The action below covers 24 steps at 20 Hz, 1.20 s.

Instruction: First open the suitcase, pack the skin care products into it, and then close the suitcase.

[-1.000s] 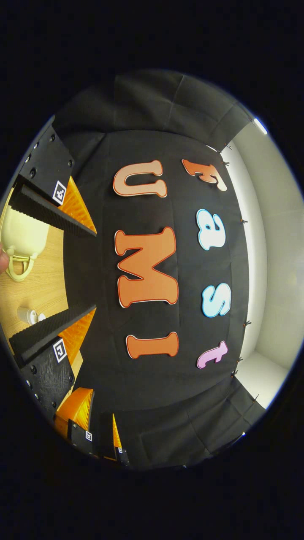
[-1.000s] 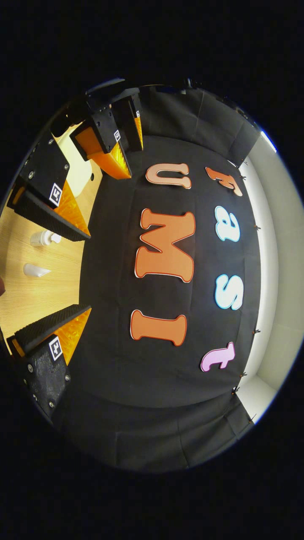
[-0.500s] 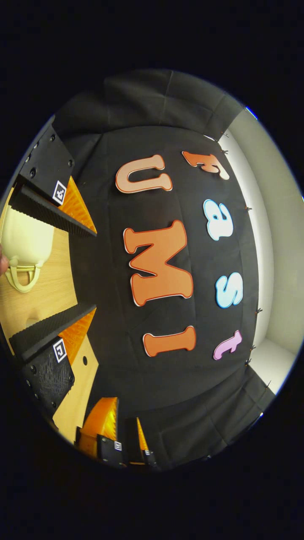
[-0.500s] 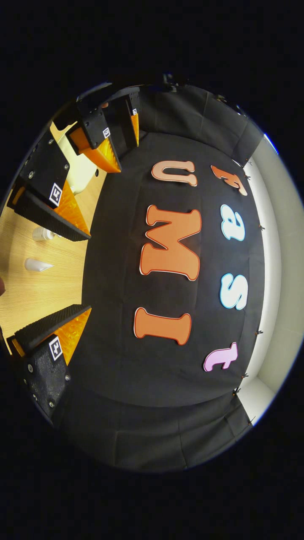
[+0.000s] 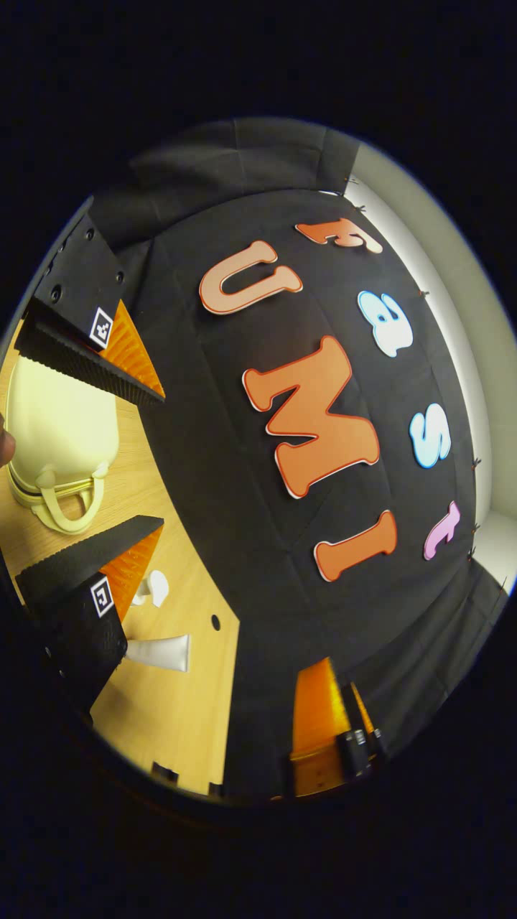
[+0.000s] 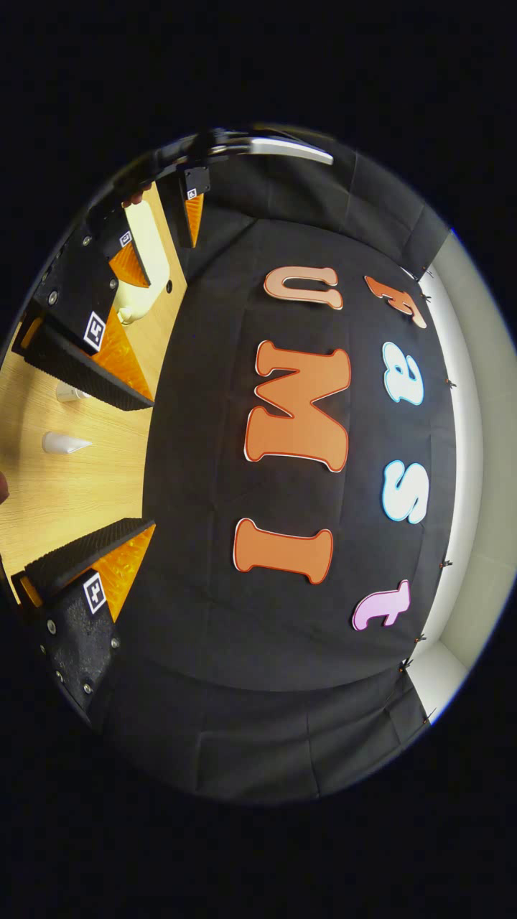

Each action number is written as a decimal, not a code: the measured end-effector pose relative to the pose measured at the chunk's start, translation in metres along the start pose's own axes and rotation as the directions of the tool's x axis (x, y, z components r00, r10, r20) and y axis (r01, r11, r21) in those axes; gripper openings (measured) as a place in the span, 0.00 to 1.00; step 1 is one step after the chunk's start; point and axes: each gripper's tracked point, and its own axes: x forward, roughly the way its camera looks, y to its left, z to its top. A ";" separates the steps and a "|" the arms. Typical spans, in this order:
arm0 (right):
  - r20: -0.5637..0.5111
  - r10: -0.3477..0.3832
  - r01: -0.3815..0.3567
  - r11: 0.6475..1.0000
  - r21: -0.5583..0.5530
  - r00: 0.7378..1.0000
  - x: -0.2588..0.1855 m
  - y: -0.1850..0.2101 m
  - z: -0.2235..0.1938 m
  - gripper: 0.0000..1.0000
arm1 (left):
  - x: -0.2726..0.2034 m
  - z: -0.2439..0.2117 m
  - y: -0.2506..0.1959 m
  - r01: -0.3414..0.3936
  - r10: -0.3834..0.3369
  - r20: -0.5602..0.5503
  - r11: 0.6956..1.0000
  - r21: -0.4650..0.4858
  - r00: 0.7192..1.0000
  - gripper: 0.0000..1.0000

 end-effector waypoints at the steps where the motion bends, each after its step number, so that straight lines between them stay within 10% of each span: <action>1: -0.002 -0.006 0.006 1.000 0.000 1.000 0.001 -0.002 0.000 0.96 | 0.001 -0.008 -0.002 0.012 -0.011 -0.024 1.000 0.021 1.000 0.99; 17: -0.047 -0.105 0.104 0.994 -0.020 0.993 0.008 -0.029 -0.019 0.96 | 0.020 -0.130 -0.033 0.216 -0.107 -0.309 0.914 0.344 0.945 0.98; 24: -0.067 -0.097 0.096 0.995 -0.026 0.993 0.013 -0.022 -0.027 0.96 | 0.025 -0.147 -0.045 0.288 -0.112 -0.352 0.816 0.502 0.929 0.81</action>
